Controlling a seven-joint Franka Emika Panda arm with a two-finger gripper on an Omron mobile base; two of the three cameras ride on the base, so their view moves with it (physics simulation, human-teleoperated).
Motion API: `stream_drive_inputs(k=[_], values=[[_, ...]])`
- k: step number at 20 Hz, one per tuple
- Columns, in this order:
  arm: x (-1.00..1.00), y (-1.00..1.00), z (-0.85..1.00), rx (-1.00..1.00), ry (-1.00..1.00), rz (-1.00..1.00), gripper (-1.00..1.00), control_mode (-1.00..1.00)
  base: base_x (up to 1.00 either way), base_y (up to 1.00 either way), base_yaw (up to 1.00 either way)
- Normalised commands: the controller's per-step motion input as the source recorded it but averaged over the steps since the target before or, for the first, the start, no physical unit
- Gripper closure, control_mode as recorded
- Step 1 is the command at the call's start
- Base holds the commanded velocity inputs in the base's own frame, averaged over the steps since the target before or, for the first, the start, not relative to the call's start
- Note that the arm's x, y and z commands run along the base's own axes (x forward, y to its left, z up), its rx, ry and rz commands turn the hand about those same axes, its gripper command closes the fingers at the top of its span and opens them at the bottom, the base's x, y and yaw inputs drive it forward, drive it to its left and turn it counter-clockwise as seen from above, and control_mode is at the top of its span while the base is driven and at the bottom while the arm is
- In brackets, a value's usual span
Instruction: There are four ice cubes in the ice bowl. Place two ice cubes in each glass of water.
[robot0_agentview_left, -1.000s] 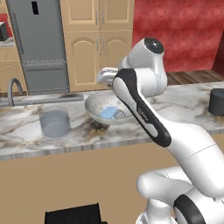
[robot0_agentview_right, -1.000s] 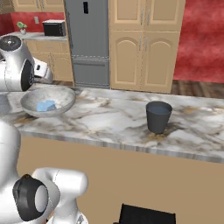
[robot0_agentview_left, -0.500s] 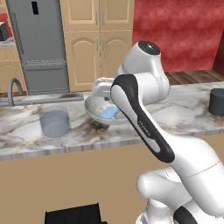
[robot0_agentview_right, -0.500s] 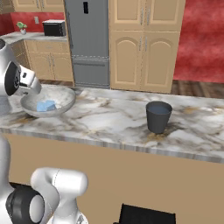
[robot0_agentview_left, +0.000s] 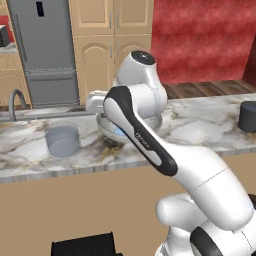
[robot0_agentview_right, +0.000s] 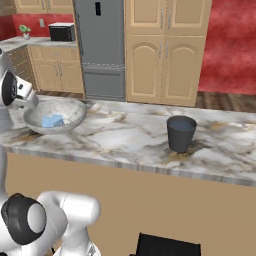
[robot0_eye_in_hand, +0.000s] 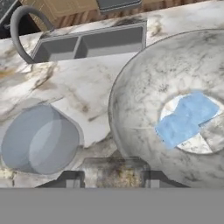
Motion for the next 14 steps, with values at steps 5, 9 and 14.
stream_drive_inputs(k=[5,9,14], values=[[0.42,0.6,-0.02,0.0,0.12,0.0,1.0,-1.0,0.0,0.0,0.0],[0.34,0.56,-0.12,-0.01,0.13,0.0,1.0,-1.0,0.0,0.0,0.0],[0.29,0.6,-0.27,-0.04,0.17,0.0,1.0,-1.0,0.0,0.0,0.0]])
